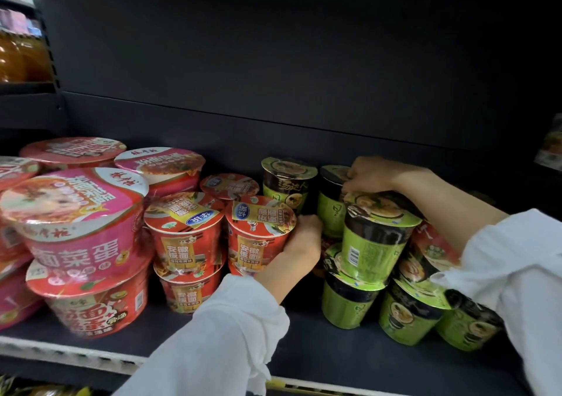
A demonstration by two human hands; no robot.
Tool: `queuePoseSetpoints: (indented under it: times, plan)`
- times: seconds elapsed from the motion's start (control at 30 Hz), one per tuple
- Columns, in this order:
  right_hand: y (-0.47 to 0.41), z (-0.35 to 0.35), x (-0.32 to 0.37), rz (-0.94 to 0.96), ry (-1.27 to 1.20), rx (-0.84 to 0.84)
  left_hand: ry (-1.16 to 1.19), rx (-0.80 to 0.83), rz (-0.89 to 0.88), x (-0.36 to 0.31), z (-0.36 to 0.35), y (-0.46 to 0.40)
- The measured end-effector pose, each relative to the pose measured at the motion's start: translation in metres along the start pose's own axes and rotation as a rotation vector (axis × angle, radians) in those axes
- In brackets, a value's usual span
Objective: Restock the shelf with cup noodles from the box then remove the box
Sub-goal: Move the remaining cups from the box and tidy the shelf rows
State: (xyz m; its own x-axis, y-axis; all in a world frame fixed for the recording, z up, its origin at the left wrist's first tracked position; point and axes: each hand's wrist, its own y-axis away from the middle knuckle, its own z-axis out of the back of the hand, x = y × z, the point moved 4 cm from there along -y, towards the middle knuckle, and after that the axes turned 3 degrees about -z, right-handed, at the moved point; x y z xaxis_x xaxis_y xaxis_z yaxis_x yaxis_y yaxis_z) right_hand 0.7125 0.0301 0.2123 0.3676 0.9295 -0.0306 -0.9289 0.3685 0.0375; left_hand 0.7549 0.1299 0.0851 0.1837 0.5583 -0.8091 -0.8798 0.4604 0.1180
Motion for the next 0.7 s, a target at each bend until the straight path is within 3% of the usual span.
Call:
queuePoseSetpoints:
  times: [0.13,0.2,0.4,0.57,0.7]
  plan:
    - [0.007,0.005,0.012,0.017,0.176,-0.243,-0.027,0.082,-0.023,-0.005,-0.004,-0.002]
    - [0.011,0.007,0.023,0.019,0.294,-0.355,-0.169,0.053,-0.048,-0.004,-0.003,0.0]
    - [0.004,0.014,0.009,-0.037,0.128,-0.178,-0.282,-0.016,-0.189,0.005,-0.001,0.017]
    - [0.003,0.011,0.009,-0.033,0.115,-0.187,-0.426,-0.01,-0.286,0.004,-0.003,0.016]
    - [0.003,0.007,0.004,-0.029,0.006,-0.1,-0.467,0.01,-0.312,0.004,-0.004,0.017]
